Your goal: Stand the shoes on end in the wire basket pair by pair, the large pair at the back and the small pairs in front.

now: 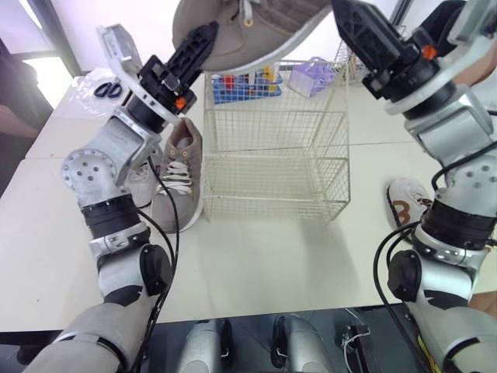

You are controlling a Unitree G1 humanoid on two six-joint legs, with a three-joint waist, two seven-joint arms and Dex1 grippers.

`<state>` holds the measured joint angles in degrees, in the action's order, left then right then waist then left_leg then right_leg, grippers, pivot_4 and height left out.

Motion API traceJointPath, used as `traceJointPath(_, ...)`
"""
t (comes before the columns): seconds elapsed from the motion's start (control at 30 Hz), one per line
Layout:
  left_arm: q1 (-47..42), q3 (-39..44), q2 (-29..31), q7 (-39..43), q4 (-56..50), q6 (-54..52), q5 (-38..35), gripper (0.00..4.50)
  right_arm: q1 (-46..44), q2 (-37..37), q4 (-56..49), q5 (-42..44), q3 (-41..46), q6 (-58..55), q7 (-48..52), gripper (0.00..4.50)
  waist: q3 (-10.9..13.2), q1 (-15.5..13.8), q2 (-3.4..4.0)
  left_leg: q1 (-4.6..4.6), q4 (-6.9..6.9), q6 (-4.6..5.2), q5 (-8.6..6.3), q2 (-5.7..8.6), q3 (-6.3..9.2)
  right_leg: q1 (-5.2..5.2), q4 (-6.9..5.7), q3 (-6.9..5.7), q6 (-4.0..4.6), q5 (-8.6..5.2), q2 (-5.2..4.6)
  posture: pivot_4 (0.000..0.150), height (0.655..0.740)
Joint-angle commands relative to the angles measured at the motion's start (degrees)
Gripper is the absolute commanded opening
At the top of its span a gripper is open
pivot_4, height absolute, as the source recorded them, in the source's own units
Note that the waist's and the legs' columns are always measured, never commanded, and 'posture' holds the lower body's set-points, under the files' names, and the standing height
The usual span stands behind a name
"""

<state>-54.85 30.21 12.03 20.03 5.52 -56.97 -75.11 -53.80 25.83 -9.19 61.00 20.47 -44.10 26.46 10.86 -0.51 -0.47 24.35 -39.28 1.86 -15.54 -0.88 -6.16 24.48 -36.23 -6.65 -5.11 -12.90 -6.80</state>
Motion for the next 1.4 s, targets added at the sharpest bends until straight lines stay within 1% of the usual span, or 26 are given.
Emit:
traceJointPath(0.03, 0.59, -1.81, 0.72, 0.12, -2.57, 1.31, -0.59, 0.47, -3.51, -0.07, -1.02, 3.31, 0.55, 1.04, 1.54, 4.45, 0.0, 0.01, 0.0, 0.0, 0.0, 0.0, 0.0, 0.0, 0.0, 0.0, 0.0, 0.0, 0.0, 0.0, 0.0, 0.15, 0.74)
traceJointPath(0.23, 2.47, -3.79, 2.07, 0.9, -2.33, 3.03, 1.12, 0.47, -4.97, 0.77, -0.22, 6.95, 1.27, 0.07, 2.11, 4.45, 0.0, -0.13, 0.0, 0.02, 0.0, 0.0, 0.0, 0.01, 0.0, 0.0, 0.01, -0.01, 0.0, 0.0, 0.0, 0.15, 0.74)
traceJointPath(0.53, 5.92, -8.19, 1.97, 1.13, -6.14, 2.36, 0.94, 0.47, -7.47, -0.29, 3.3, 3.25, -0.26, 2.93, 0.61, 4.45, 0.0, 0.01, 0.0, 0.01, 0.0, 0.01, -0.01, 0.0, 0.0, 0.0, 0.02, 0.0, 0.0, 0.0, 0.0, 0.15, 0.74)
traceJointPath(0.63, 6.89, -9.19, 2.41, 1.23, -7.23, 2.01, 1.27, 0.47, -8.2, -0.96, 4.09, 2.47, -0.48, 4.07, 0.43, 3.66, 0.0, -0.02, 0.0, 0.02, 0.01, 0.01, -0.01, -0.01, 0.0, 0.0, 0.03, -0.01, 0.0, 0.0, 0.0, 0.15, 0.74)
traceJointPath(0.73, 7.87, -10.44, 3.01, 1.72, -8.51, 1.93, 2.05, 0.47, -8.73, -1.4, 4.65, 2.03, -0.48, 4.64, 0.31, 2.23, 0.0, -0.04, 0.0, 0.02, 0.01, 0.01, -0.01, 0.0, 0.0, 0.0, 0.03, -0.01, 0.0, 0.0, 0.0, 0.15, 0.74)
traceJointPath(0.77, 8.08, -10.73, 3.21, 1.78, -8.84, 1.95, 2.19, 0.47, -8.87, -1.5, 4.76, 1.92, -0.48, 4.75, 0.29, 2.06, 0.0, -0.03, 0.0, 0.02, 0.01, 0.01, -0.01, 0.0, 0.0, 0.0, 0.03, -0.01, 0.0, 0.0, 0.0, 0.15, 0.74)
traceJointPath(0.83, 8.48, -11.41, 3.87, 2.21, -9.6, 2.13, 2.98, 0.47, -9.14, -1.55, 4.92, 1.78, -0.47, 4.86, 0.3, 1.89, 0.0, -0.01, 0.0, 0.02, 0.01, 0.01, -0.01, 0.0, 0.0, 0.0, 0.03, -0.01, 0.0, 0.0, 0.0, 0.15, 0.74)
traceJointPath(0.9, 8.66, -11.55, 4.65, 2.45, -10.06, 2.28, 3.45, 0.47, -9.56, -1.4, 5.08, 1.63, -0.38, 4.73, 0.34, 1.84, 0.0, -0.01, 0.0, 0.02, 0.01, 0.01, -0.01, 0.0, 0.0, 0.0, 0.03, -0.01, 0.0, 0.0, 0.0, 0.15, 0.74)
traceJointPath(1.1, 8.56, -11.1, 9.05, 3.32, -10.02, 1.49, 3.65, 0.47, -11.91, 1.55, 7.02, 1.02, -0.89, 2.62, 1.34, 1.83, 0.01, 0.14, 0.02, 0.02, 0.03, 0.01, -0.01, -0.01, 0.0, 0.02, 0.03, -0.01, 0.0, 0.0, 0.0, 0.15, 0.74)
traceJointPath(1.13, 8.63, -11.19, 9.79, 3.44, -10.01, 0.99, 3.4, 1.46, -12.35, 2.08, 7.65, 1.02, -0.93, 2.3, 1.94, 1.83, 0.01, 0.04, 0.02, 0.02, 0.03, 0.01, -0.01, -0.01, 0.0, 0.03, 0.04, -0.01, 0.0, 0.0, 0.0, 0.15, 0.74)
traceJointPath(1.17, 8.77, -11.35, 10.56, 3.85, -10.37, 0.65, 3.15, 1.81, -12.79, 2.63, 8.37, 1.05, -0.94, 2.0, 2.43, 1.83, 0.01, -0.04, 0.02, 0.03, 0.03, 0.01, -0.01, -0.01, 0.0, 0.03, 0.04, -0.01, 0.0, 0.0, 0.0, 0.15, 0.74)
traceJointPath(1.33, 10.16, -10.76, 14.03, 6.22, -12.18, 0.08, 2.27, 4.19, -15.13, 4.87, 11.82, -0.92, -1.84, 2.05, 5.03, 1.83, 0.01, 0.16, 0.02, 0.03, 0.03, 0.03, -0.02, -0.01, -0.01, 0.02, 0.06, 0.0, 0.0, 0.0, 0.0, 0.15, 0.74)
traceJointPath(1.37, 10.91, -10.54, 15.46, 7.43, -12.75, -0.65, 1.71, 4.36, -16.22, 5.88, 13.32, -2.25, -2.34, 2.52, 6.28, 1.83, 0.02, 0.23, 0.03, 0.03, 0.04, 0.03, -0.02, -0.01, -0.01, 0.03, 0.06, 0.0, 0.0, 0.0, 0.0, 0.15, 0.74)
traceJointPath(1.4, 11.68, -10.41, 16.86, 8.78, -13.37, -1.32, 1.39, 4.36, -17.35, 7.01, 14.93, -3.85, -2.97, 3.08, 7.88, 1.83, 0.02, 0.33, 0.03, 0.03, 0.05, 0.03, -0.02, -0.01, -0.01, 0.04, 0.06, 0.0, 0.0, 0.0, 0.0, 0.15, 0.74)
